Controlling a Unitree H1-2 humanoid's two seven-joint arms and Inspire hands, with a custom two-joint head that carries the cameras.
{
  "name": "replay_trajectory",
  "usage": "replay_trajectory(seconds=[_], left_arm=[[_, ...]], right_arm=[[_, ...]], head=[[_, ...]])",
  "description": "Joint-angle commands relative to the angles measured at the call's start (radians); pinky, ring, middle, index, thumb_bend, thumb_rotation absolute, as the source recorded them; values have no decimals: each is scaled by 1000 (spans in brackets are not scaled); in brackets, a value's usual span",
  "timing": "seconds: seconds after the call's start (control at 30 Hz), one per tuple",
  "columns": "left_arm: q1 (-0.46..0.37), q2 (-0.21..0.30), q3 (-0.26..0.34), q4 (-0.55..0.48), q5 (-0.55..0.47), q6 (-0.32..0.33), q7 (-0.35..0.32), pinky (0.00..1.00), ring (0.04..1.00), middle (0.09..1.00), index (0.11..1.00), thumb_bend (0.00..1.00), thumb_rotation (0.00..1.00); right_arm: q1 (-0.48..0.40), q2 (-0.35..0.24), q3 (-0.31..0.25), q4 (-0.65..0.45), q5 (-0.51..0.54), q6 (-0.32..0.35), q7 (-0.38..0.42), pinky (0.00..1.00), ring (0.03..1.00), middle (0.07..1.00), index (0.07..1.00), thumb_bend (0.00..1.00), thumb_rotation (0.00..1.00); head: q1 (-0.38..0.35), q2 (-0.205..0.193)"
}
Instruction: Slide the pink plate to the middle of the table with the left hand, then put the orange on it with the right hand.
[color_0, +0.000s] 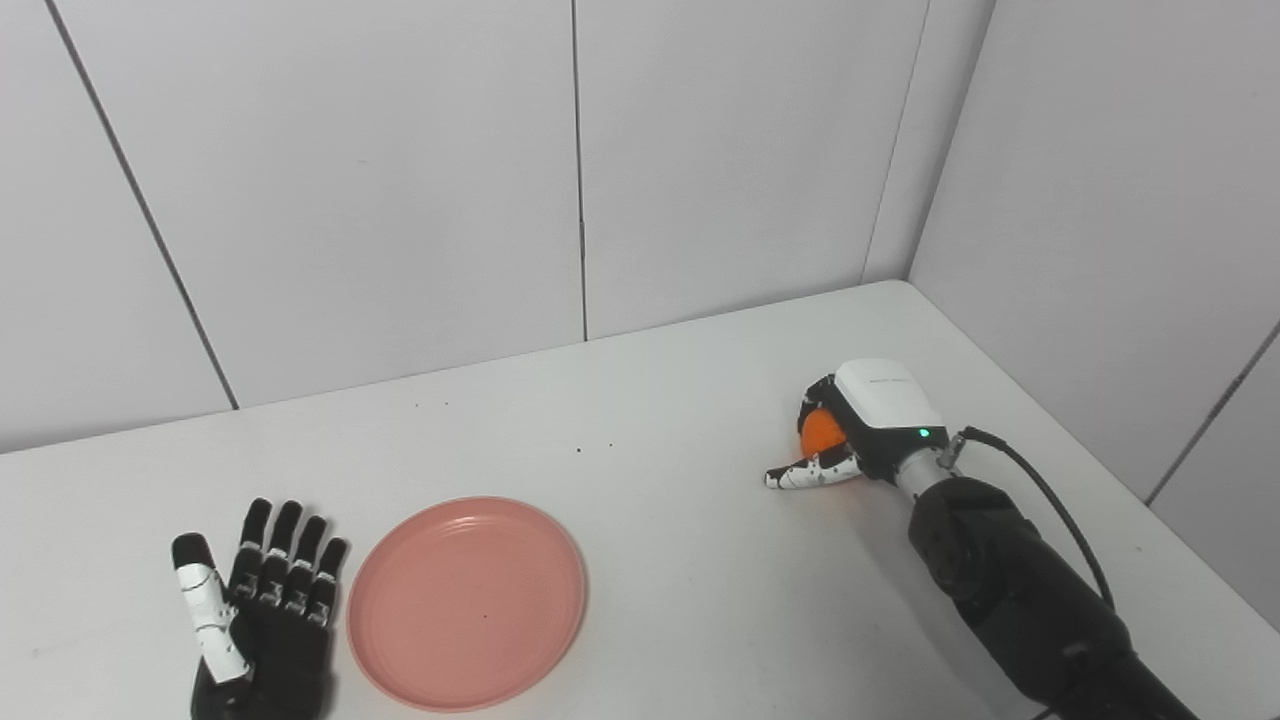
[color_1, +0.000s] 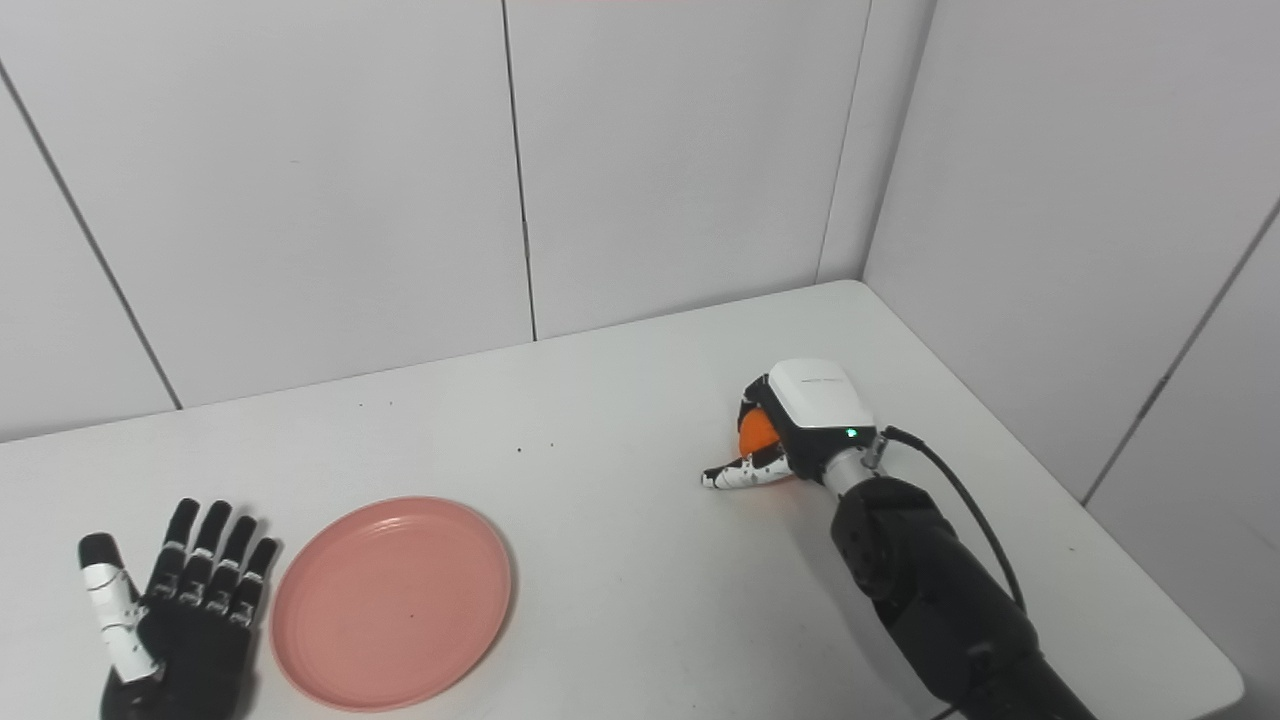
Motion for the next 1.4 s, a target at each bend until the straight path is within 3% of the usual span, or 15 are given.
replay_trajectory(seconds=[0.0,0.27,0.4,0.57,0.73,0.87,1.17,1.37], left_arm=[[55,-6,3,36,13,82,53,1000,1000,1000,1000,756,811],[56,-9,3,32,14,87,56,1000,1000,1000,1000,751,822],[57,-9,3,37,13,83,50,1000,1000,1000,1000,752,820],[61,-16,-2,33,18,81,52,1000,1000,998,1000,759,810],[65,-26,-5,36,21,71,49,1000,1000,1000,1000,758,801],[76,-40,-18,41,36,49,44,1000,1000,1000,1000,773,790],[79,-57,-51,98,70,-47,31,1000,1000,992,1000,842,774],[84,-82,-78,115,95,-92,38,1000,996,988,1000,859,759]], right_arm=[[16,-19,5,32,20,-43,-21,154,206,270,308,596,403],[28,-26,19,49,43,-100,-115,139,192,259,315,577,423],[29,-30,21,4,49,-101,-129,127,178,241,279,580,372],[20,-40,20,-93,56,-120,-123,131,183,251,299,566,364],[1,-37,20,-220,44,-83,-62,139,191,260,299,580,372],[-22,-33,19,-296,45,-99,-22,137,188,256,296,585,336],[-74,-31,13,-386,70,-129,31,143,193,263,310,583,361],[-123,-14,18,-377,89,-162,39,141,188,258,301,588,340]], head=[[1,1],[5,4],[12,8],[31,13],[56,19],[125,35],[260,54],[348,62]])
